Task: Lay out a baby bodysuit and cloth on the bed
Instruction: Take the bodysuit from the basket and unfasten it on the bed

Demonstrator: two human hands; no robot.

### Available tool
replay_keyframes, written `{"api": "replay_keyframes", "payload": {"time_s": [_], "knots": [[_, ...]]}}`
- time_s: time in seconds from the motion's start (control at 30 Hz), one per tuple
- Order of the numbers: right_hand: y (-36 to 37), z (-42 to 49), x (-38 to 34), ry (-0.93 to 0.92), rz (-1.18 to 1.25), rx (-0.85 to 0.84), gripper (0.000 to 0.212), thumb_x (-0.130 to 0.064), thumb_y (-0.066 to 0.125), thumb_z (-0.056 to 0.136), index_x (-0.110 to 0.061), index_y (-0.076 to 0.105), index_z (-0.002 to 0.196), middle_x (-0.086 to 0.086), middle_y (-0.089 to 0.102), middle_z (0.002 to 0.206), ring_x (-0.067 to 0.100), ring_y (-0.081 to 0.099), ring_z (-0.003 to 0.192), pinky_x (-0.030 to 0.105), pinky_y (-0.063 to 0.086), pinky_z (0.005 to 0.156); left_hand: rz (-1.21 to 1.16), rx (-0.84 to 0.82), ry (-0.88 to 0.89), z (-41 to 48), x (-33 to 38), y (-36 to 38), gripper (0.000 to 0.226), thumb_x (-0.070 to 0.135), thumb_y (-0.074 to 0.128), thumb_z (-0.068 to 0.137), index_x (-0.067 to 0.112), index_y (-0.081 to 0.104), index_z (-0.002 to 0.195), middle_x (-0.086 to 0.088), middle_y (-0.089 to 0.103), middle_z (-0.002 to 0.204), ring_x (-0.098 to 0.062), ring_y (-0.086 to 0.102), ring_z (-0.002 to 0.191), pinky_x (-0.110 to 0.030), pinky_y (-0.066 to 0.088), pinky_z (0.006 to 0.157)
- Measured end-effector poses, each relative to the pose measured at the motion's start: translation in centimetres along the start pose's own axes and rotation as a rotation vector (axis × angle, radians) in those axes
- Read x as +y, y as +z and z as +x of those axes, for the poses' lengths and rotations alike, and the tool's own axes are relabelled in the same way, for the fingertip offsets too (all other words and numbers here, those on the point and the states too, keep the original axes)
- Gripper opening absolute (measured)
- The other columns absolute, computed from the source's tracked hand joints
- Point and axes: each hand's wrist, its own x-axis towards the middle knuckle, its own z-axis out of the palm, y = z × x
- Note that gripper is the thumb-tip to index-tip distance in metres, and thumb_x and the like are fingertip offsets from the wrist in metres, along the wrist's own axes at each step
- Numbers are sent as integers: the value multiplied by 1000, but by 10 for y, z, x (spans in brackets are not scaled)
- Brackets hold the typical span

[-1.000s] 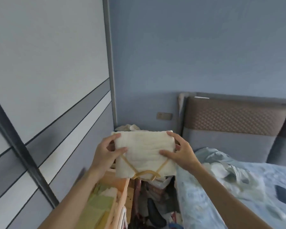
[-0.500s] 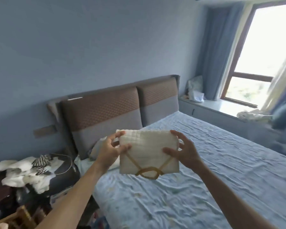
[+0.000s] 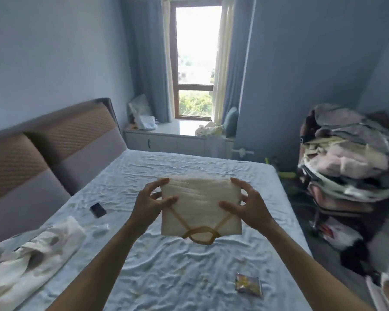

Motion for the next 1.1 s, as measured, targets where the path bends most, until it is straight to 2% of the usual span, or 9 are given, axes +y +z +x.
{"api": "replay_keyframes", "payload": {"time_s": [0.13,0.27,0.43,0.53,0.63,0.77,0.9,1.03,1.1], "knots": [[-10,9,27,49,-27,91,89,-29,99,67,-21,57,145,-4,58,144,10,72,109,32,64,84,-22,-104,-27,44,-28,24,67,30,102,62,34,75,124,-8,62,142,-27,71,117,-45,65,86],[7,28,59,112,-36,143,91,-33,99,67,-24,55,146,-3,58,141,16,72,109,37,66,82,-32,-184,-56,91,-68,25,63,22,100,67,33,75,124,-7,61,141,-28,71,117,-44,65,84],[46,66,136,196,-47,163,91,-39,99,66,-27,55,145,-4,58,141,17,72,110,42,66,80,-28,-207,-95,150,-149,20,65,26,102,62,36,76,121,-4,62,140,-26,71,117,-41,65,83],[76,96,208,243,-52,150,90,-36,99,65,-27,56,144,-2,60,138,17,72,109,42,66,80,-23,-201,-130,181,-221,18,67,30,101,59,36,76,121,-5,63,139,-25,71,116,-42,65,82],[109,126,296,290,-51,111,91,-33,100,65,-26,56,145,-2,61,135,17,72,109,42,66,80,-13,-175,-165,208,-310,19,61,23,100,65,37,76,120,-1,62,138,-26,71,117,-43,66,83],[152,151,426,355,-69,47,94,-35,100,63,-25,56,146,-1,63,134,15,73,107,39,65,85,6,-170,-248,232,-445,20,65,20,99,67,32,74,126,-10,68,133,-27,74,112,-35,64,78],[185,163,553,414,-80,-10,96,-36,100,63,-24,55,147,-2,63,134,16,74,106,40,65,87,46,-151,-332,248,-574,29,72,31,101,56,33,74,123,-13,73,125,-27,77,105,-40,65,83],[213,160,659,458,-85,-14,111,-60,98,50,-29,55,147,-3,65,136,14,73,109,42,63,92,81,-184,-399,255,-681,42,60,14,97,70,34,73,122,-10,72,128,-24,75,107,-32,64,81],[222,154,697,466,-92,-8,113,-68,95,49,-31,54,148,-3,63,138,13,71,114,42,62,95,114,-188,-395,254,-721,44,61,15,96,73,31,72,127,-6,65,136,-22,72,115,-34,64,88]]}}
